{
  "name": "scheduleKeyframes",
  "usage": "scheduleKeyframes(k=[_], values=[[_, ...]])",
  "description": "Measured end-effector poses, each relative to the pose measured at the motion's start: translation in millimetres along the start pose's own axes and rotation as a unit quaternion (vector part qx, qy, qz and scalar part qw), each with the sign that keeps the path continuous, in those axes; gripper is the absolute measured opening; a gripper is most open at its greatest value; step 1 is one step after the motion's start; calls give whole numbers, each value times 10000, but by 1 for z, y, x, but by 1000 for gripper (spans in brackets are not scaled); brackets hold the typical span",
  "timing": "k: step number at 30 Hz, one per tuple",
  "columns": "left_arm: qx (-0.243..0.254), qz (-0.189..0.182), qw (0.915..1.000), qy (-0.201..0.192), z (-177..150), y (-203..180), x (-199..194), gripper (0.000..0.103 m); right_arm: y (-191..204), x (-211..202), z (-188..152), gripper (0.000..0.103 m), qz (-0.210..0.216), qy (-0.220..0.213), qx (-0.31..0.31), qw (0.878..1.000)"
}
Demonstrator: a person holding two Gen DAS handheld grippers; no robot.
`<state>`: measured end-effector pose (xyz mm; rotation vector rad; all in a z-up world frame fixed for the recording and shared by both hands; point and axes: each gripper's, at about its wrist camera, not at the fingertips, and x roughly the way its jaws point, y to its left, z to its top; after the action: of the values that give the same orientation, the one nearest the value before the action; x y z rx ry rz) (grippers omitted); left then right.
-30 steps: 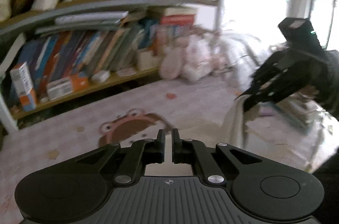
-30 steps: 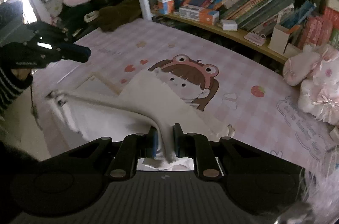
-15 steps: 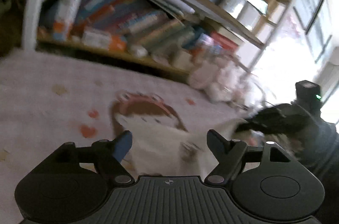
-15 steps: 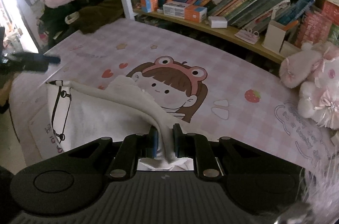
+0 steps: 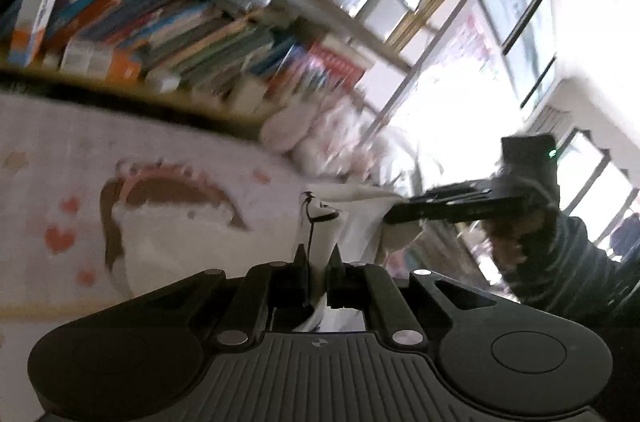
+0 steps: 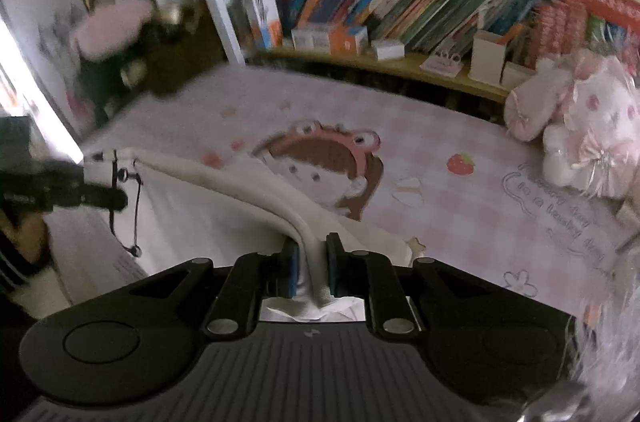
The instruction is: Fold clothes
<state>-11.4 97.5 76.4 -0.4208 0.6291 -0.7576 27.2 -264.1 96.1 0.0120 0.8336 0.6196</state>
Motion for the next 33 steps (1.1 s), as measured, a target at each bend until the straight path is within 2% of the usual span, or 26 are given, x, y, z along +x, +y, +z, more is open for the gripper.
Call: scheduleKeyframes(k=[2,5,9,11,13,16,19,22,26,27,30,31,32,33], values=[[-362,68,9993,-23,13,26,13,7,-11,9,13,13,-11,-36,163,9999],[-770,416,9960,184,19,71,50,7,-31,50,25,13,-58,127,476,9988],[-1056,852,9898,433,15,107,81,7,-51,111,24,13,-250,567,784,9950],[-1135,1019,9869,535,12,116,90,9,-58,127,20,14,-298,582,990,9929],[-1193,1129,9846,606,8,122,94,11,-65,135,16,25,-393,488,1278,9898],[-1466,1164,9804,608,4,131,94,19,-72,134,11,41,-712,208,1607,9842],[-1867,1075,9752,518,4,140,90,23,-74,120,4,43,-1067,-176,2008,9736],[-2044,1021,9729,348,4,142,82,29,-59,91,-7,43,-1376,-595,2131,9654],[-2040,1001,9736,220,7,141,75,49,-29,66,-31,45,-1474,-808,2002,9652],[-2029,1010,9736,252,8,142,75,49,-23,64,-37,46,-1472,-783,2023,9650],[-2015,1016,9735,382,7,142,80,45,-11,67,-54,45,-1495,-627,2086,9645],[-1926,993,9755,381,7,139,81,44,-8,70,-59,39,-1549,-548,2111,9636],[-1776,955,9789,330,8,133,80,25,-8,74,-63,35,-1615,-420,2157,9621],[-1551,940,9831,235,9,126,79,5,-7,77,-67,21,-1645,-298,2200,9611]])
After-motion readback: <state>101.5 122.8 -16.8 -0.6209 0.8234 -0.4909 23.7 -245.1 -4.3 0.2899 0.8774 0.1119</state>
